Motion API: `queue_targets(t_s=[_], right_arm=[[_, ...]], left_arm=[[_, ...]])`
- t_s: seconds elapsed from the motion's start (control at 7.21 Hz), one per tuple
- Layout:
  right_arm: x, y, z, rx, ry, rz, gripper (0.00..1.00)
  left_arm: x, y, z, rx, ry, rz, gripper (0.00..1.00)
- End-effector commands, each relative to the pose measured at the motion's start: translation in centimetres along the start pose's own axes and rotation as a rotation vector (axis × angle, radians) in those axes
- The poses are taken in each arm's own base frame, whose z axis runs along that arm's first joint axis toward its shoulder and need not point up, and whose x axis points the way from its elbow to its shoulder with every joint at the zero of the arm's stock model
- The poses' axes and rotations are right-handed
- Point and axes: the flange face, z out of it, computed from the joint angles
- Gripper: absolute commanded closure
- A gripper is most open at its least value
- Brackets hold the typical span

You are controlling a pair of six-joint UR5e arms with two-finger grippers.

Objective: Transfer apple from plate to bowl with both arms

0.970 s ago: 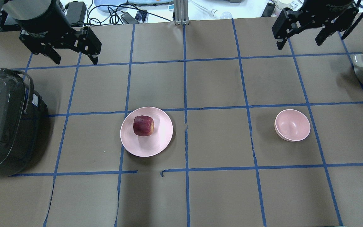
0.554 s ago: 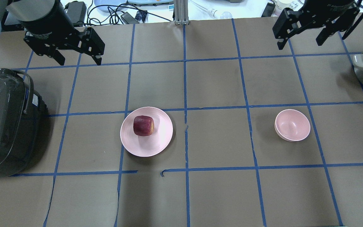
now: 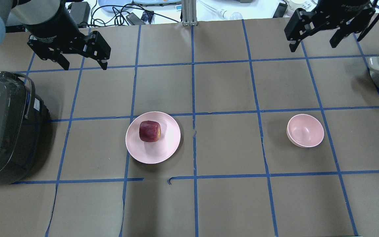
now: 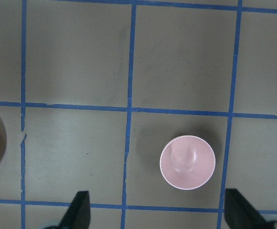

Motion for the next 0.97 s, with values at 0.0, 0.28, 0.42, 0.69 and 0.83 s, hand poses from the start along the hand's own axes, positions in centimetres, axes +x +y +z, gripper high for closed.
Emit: queue_targets(t_s=[0.0, 0.28, 0.42, 0.69, 0.83], right_arm=[[0.0, 0.0, 0.0, 0.0, 0.0, 0.0, 0.0], [-0.1, 0.0, 0.0, -0.001, 0.0, -0.002, 0.0], [-0.1, 0.0, 0.0, 0.001, -0.002, -0.002, 0.0], [-0.1, 0.0, 0.0, -0.001, 0.0, -0.002, 0.0], [-0.1, 0.0, 0.0, -0.001, 0.0, -0.002, 0.0]], left_arm=[[0.1, 0.1, 1.1, -0.017, 0.004, -0.019, 0.0], [1.2, 0.7, 4.2, -0.065, 0.001, -0.016, 0.0], [1.7, 0.3, 6.6, -0.039, 0.008, -0.039, 0.0], [4.7, 0.0, 14.1, 0.01, 0.014, -0.015, 0.0], [5.5, 1.1, 19.4, -0.055, 0.009, 0.005, 0.0]])
